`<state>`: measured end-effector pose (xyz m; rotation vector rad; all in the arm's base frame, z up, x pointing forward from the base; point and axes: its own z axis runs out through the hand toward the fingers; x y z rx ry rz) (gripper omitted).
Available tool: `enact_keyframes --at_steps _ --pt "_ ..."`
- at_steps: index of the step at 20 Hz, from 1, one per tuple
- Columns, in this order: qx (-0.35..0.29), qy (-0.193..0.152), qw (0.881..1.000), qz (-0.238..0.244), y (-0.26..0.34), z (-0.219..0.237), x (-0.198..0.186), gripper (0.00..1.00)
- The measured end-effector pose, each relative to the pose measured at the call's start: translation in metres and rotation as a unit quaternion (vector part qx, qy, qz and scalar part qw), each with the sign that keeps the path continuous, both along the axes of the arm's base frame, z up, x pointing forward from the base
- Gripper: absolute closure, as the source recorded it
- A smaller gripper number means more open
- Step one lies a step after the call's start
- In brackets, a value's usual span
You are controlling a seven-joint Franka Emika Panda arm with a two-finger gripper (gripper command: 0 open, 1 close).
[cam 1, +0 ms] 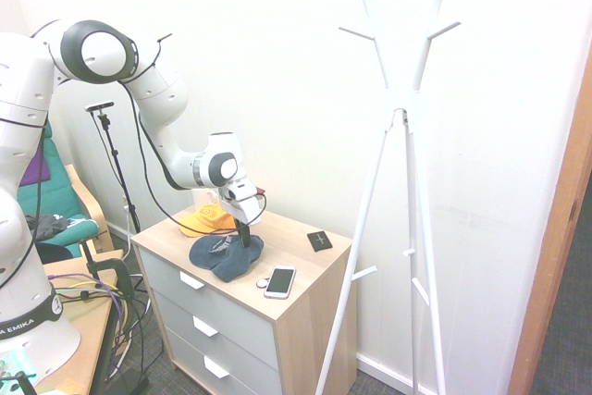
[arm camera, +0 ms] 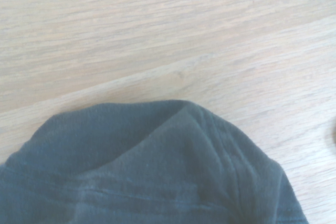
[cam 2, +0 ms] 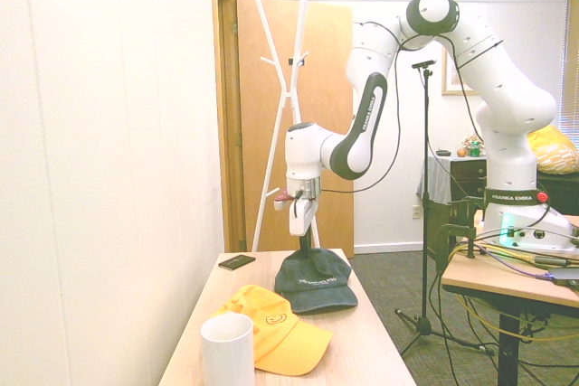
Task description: Hang the cap
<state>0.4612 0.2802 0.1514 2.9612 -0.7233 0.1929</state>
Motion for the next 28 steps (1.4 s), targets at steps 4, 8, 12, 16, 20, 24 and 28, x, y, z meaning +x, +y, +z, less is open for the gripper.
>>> enact_keyframes --at_steps 4,8,12,16,20,24,28 --pt "-0.009 0.023 1.000 0.012 -0.004 0.018 0.002 1.00" --pt "-0.094 0.029 0.993 0.058 -0.019 0.082 0.008 1.00" --pt "-0.188 -0.034 0.977 0.094 -0.034 0.152 0.026 1.00" --pt "-0.289 -0.087 0.947 0.106 -0.062 0.211 0.041 1.00" --pt "-0.389 -0.133 0.906 0.102 -0.090 0.283 0.057 1.00" --pt "-0.472 -0.191 0.856 0.092 -0.112 0.376 0.072 1.00" --pt "-0.483 -0.241 0.838 0.075 -0.123 0.477 0.079 1.00"
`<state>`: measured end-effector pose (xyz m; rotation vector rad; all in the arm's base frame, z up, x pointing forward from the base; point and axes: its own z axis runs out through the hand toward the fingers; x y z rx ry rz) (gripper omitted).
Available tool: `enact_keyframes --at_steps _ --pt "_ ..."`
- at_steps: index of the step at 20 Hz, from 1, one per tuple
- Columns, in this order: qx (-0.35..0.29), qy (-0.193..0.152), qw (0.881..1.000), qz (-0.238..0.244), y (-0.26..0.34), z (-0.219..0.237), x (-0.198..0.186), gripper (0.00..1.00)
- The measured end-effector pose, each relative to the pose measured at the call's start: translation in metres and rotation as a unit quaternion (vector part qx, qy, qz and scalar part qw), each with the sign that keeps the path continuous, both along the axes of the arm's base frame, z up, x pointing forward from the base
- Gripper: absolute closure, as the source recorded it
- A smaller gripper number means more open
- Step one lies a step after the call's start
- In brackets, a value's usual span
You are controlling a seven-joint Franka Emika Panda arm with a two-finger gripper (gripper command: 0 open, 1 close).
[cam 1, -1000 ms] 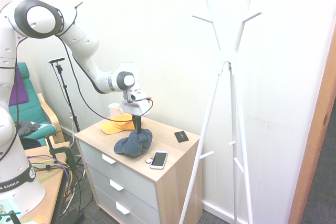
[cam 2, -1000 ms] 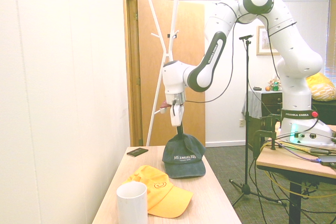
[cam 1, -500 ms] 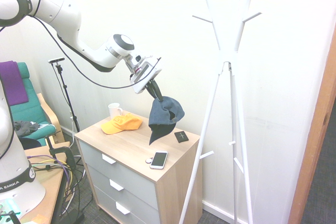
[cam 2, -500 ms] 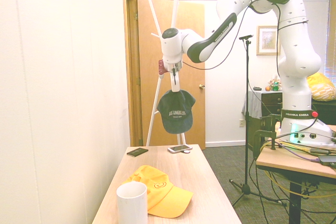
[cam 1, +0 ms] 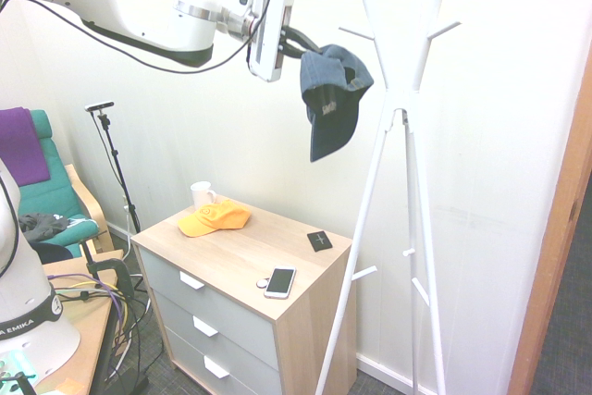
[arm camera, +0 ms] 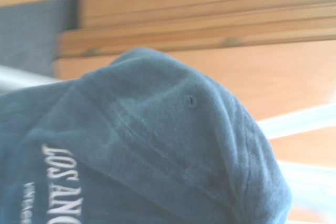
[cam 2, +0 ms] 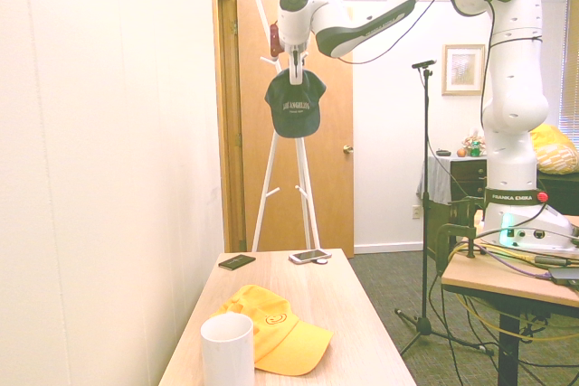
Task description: Hang the cap
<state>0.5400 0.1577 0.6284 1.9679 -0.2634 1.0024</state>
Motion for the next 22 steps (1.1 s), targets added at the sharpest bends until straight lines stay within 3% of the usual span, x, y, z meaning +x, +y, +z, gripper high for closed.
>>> enact_keyframes --at_steps 6,11,12,17,22 --pt "0.024 -0.063 0.998 -0.010 -0.027 0.110 0.005 1.00" --pt "0.046 -0.060 0.997 -0.029 -0.064 0.109 0.028 1.00" --pt "0.055 -0.055 0.997 -0.029 -0.069 0.098 0.037 0.00" --pt "0.086 -0.035 0.995 -0.028 -0.070 0.028 0.071 0.00" --pt "0.091 -0.038 0.995 -0.026 -0.072 0.023 0.074 0.00"
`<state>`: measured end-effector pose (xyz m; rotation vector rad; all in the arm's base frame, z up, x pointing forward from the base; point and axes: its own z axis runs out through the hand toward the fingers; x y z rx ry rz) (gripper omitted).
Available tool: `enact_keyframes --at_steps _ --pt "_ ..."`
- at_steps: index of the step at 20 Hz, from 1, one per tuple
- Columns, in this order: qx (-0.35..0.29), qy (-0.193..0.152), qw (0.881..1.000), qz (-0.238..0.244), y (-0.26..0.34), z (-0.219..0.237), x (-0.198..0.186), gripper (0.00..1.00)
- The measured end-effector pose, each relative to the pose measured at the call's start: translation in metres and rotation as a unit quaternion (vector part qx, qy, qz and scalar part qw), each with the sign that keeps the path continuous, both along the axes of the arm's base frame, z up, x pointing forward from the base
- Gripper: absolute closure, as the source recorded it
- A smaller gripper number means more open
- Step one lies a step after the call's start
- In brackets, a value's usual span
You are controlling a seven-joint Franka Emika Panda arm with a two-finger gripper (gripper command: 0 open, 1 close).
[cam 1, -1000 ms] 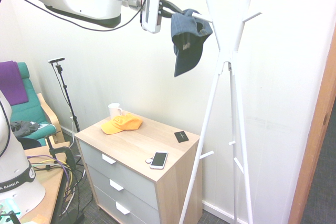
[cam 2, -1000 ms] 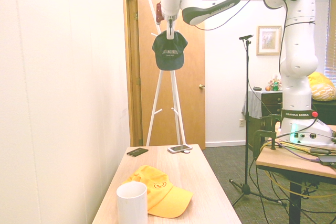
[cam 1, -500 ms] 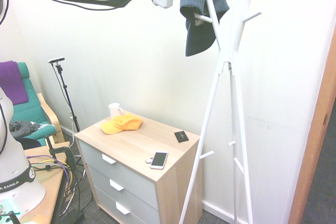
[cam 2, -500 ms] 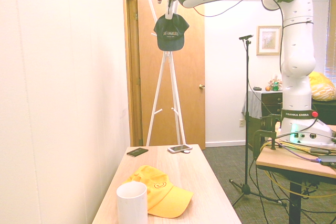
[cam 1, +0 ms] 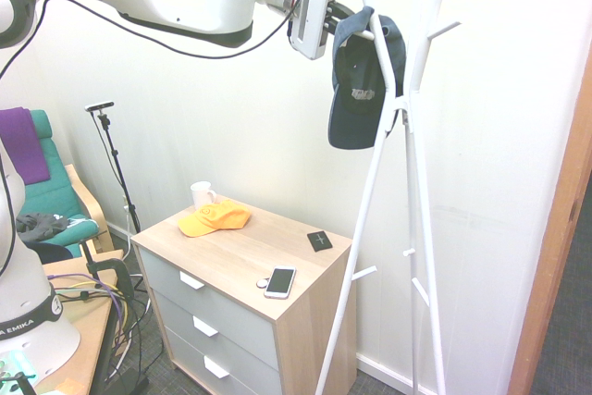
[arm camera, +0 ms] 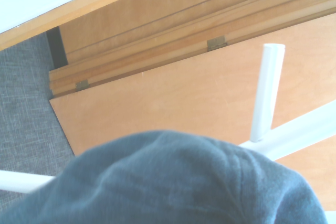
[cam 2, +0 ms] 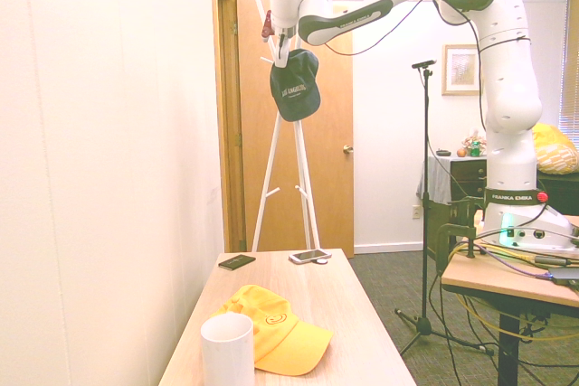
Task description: Hang the cap
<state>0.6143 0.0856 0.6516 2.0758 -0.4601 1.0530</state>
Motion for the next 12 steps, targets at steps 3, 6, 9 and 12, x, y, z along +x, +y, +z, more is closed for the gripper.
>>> enact_keyframes --at_steps 3,6,9,12 --pt "0.002 -0.004 1.000 0.006 -0.0007 0.0007 0.0012 0.00" --pt "0.005 -0.009 1.000 0.011 -0.0013 0.0015 0.0023 0.00" --pt "0.007 -0.013 1.000 0.013 -0.0004 0.0036 0.0025 0.00" --pt "0.008 -0.015 1.000 0.014 -0.0001 0.0055 0.0024 0.00"
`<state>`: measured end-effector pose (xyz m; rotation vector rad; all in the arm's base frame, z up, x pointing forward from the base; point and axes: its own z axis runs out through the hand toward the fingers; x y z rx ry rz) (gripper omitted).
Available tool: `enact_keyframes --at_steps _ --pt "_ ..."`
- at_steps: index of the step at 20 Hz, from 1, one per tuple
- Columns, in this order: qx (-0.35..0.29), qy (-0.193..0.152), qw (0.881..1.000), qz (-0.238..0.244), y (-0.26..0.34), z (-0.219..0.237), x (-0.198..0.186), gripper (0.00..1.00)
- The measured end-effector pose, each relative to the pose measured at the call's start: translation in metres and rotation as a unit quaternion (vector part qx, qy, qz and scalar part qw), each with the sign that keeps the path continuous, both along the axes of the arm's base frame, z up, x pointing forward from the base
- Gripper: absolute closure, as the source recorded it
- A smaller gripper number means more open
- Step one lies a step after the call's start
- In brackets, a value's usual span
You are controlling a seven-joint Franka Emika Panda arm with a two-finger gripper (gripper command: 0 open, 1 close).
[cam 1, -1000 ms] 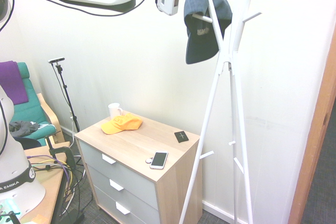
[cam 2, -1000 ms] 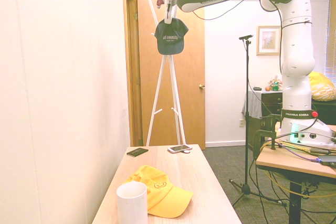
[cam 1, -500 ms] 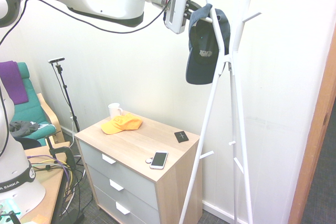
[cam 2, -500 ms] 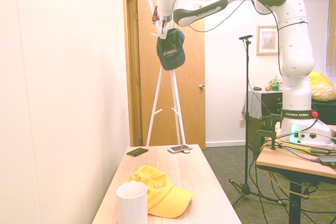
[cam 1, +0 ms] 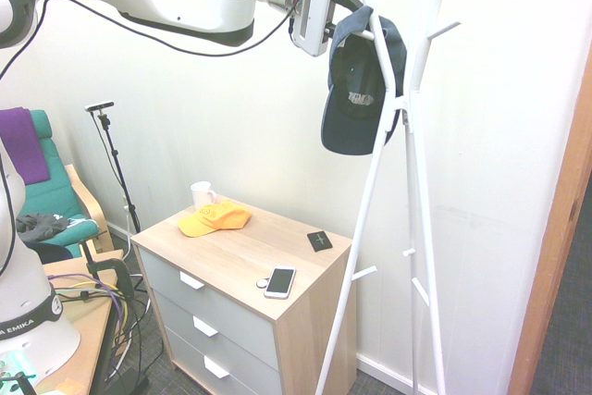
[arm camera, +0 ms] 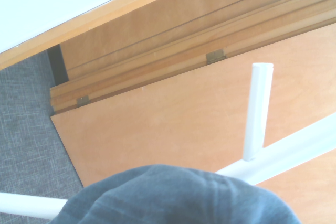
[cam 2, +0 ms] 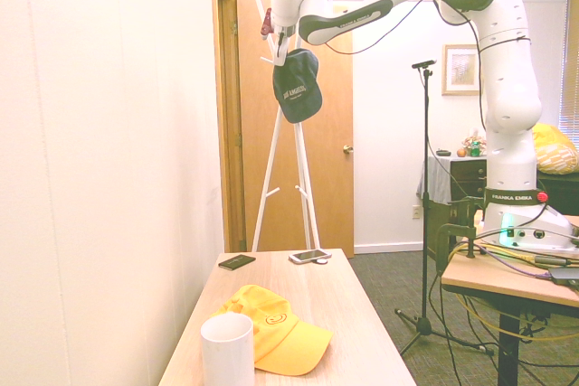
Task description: Hang the cap
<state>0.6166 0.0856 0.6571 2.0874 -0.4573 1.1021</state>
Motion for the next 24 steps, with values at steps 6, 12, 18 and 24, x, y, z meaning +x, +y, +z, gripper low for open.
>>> enact_keyframes --at_steps 6,12,18,24 --pt "0.001 -0.002 1.000 0.005 0.007 0.001 -0.001 0.00" --pt "0.132 0.020 0.991 0.026 0.037 0.007 -0.009 0.00" --pt "0.298 0.092 0.948 0.065 0.060 0.058 -0.033 0.00" --pt "0.429 0.201 0.879 0.059 0.053 0.057 -0.049 0.00"
